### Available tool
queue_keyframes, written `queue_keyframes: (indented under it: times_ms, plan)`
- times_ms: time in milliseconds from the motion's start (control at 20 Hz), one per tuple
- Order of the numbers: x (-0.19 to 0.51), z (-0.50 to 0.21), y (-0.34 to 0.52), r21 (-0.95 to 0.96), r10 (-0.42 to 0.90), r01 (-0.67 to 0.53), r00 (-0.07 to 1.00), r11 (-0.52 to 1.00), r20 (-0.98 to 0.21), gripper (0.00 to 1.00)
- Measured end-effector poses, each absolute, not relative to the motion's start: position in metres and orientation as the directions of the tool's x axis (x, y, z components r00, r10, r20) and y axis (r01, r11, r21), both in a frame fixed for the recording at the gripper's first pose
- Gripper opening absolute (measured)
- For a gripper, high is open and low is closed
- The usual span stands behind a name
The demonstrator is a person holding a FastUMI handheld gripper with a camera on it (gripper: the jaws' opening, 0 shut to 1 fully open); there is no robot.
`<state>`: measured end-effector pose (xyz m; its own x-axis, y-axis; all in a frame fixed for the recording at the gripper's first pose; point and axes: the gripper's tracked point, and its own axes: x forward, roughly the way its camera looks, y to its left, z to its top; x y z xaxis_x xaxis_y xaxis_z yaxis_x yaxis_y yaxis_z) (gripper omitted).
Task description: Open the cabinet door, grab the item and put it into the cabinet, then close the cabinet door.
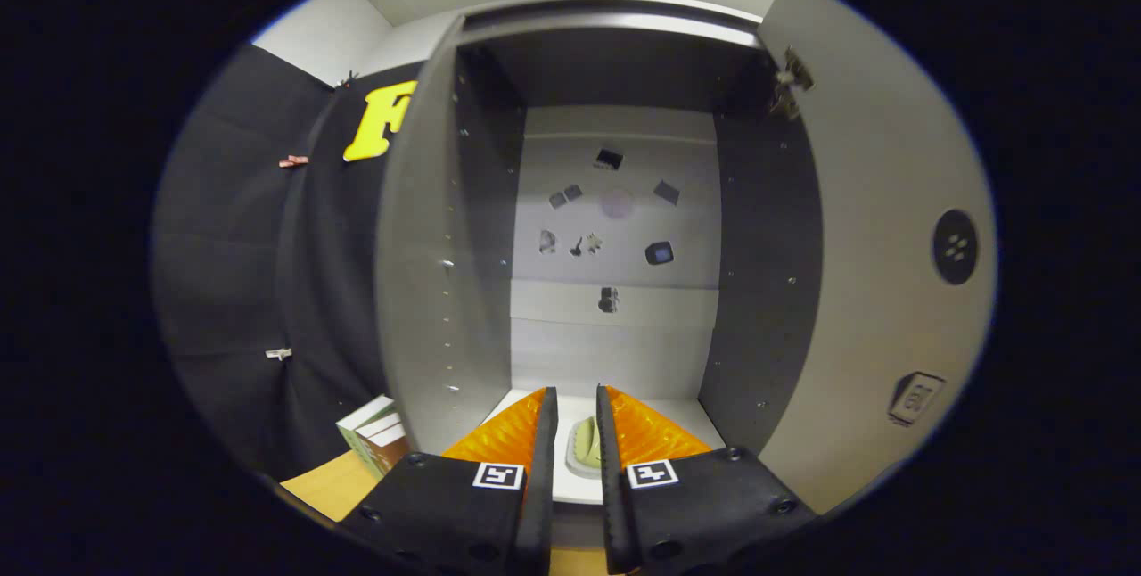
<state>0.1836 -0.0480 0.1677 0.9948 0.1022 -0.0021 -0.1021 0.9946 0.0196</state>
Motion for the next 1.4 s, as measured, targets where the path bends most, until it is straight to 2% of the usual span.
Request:
queue_keyframes:
  times_ms: [150,200,400,550,750,850,1100,1250,1400]
  plan:
    - [0.136,0.175,-0.047,-0.032,0.067,-0.066,0.997,0.997,0.024,0.47]
    - [0.12,0.178,-0.046,-0.026,0.054,-0.053,0.998,0.998,0.036,0.46]
    - [0.069,0.179,-0.029,0.123,0.076,-0.082,0.996,0.989,0.05,0.71]
    - [0.033,0.179,-0.037,0.085,0.085,-0.086,0.996,0.993,0.025,0.8]
    - [-0.029,0.198,-0.054,-0.001,0.122,-0.122,0.989,0.993,0.083,0.91]
    - [-0.061,0.182,-0.074,-0.009,0.149,-0.149,0.988,0.989,0.033,0.97]
    - [-0.124,0.171,-0.165,0.083,0.08,-0.079,0.997,0.993,-0.014,0.98]
    - [-0.129,0.17,-0.239,0.066,-0.034,0.034,0.999,0.997,0.006,0.97]
    - [-0.117,0.162,-0.274,0.098,-0.031,0.03,1.0,0.995,0.003,0.98]
